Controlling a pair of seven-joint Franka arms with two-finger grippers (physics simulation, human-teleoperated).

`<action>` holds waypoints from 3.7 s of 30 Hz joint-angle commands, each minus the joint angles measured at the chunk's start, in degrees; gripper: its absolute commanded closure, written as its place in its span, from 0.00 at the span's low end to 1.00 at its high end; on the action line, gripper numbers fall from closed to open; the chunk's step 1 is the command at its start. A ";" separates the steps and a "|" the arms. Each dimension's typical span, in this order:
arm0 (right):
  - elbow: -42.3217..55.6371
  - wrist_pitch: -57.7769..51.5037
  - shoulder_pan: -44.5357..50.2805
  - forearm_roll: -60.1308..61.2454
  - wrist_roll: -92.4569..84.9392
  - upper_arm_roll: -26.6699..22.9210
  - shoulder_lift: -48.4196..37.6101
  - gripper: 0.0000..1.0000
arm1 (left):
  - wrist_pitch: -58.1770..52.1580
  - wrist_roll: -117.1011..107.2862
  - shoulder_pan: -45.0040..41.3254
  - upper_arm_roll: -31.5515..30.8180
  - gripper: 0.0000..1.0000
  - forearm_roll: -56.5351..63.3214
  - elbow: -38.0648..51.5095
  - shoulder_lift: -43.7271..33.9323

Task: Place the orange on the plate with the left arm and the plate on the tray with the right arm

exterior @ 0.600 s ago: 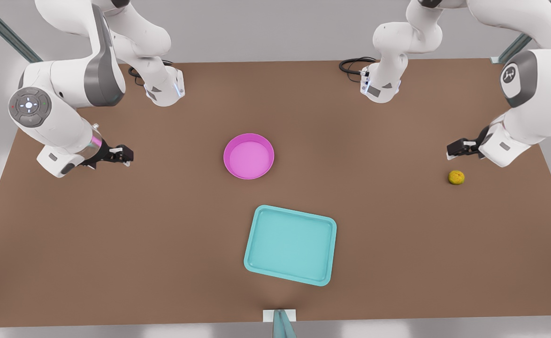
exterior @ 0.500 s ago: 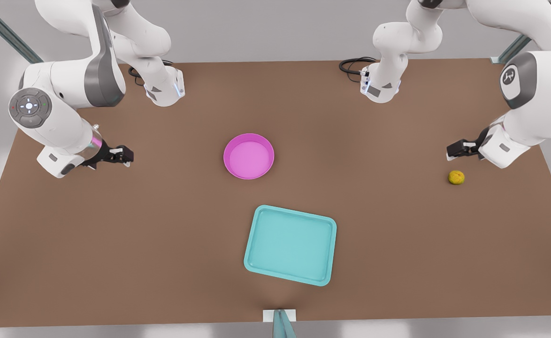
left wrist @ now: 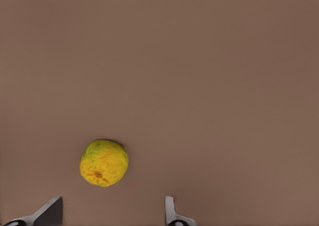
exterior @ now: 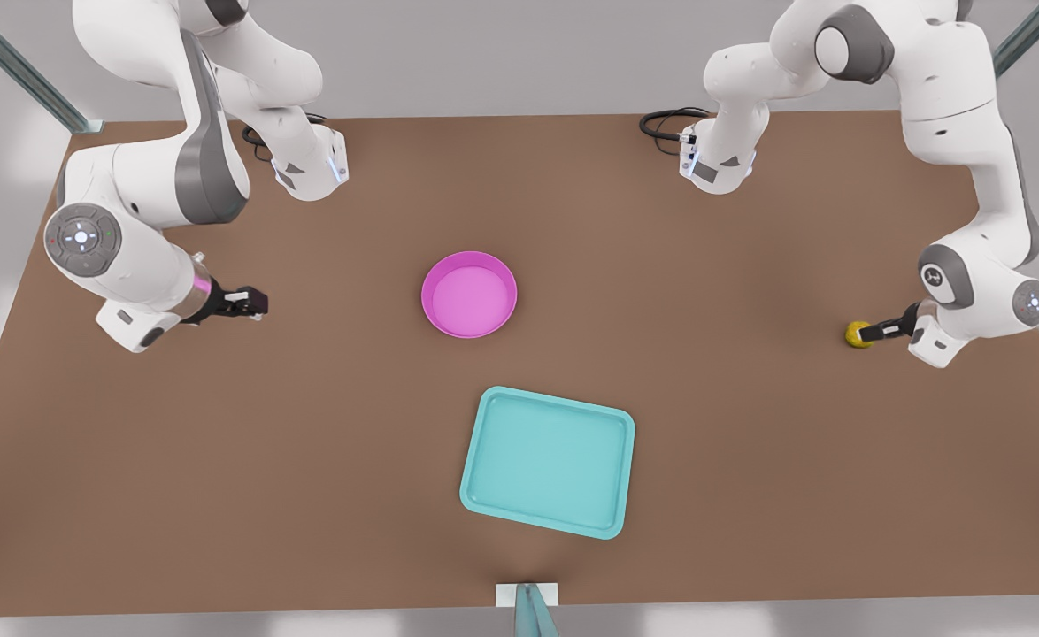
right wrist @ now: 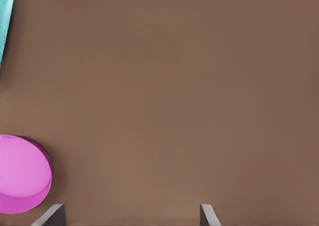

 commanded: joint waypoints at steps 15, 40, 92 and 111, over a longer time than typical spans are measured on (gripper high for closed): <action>1.47 -2.23 0.68 0.66 1.01 -0.26 -1.01 0.00 | 11.27 24.91 0.70 0.67 0.00 3.68 -3.78 5.46; 1.38 -1.97 0.77 1.02 1.01 -0.26 0.04 0.00 | 14.26 24.91 1.49 0.58 0.22 3.06 -3.78 11.18; -3.71 17.54 5.78 21.67 3.03 -0.26 16.21 0.00 | -55.96 -12.00 -36.21 11.83 0.00 -5.29 40.87 -2.36; -44.59 54.63 14.92 36.08 -14.90 0.18 7.86 0.00 | -53.86 -11.83 -9.32 -17.61 0.00 0.25 37.09 -13.17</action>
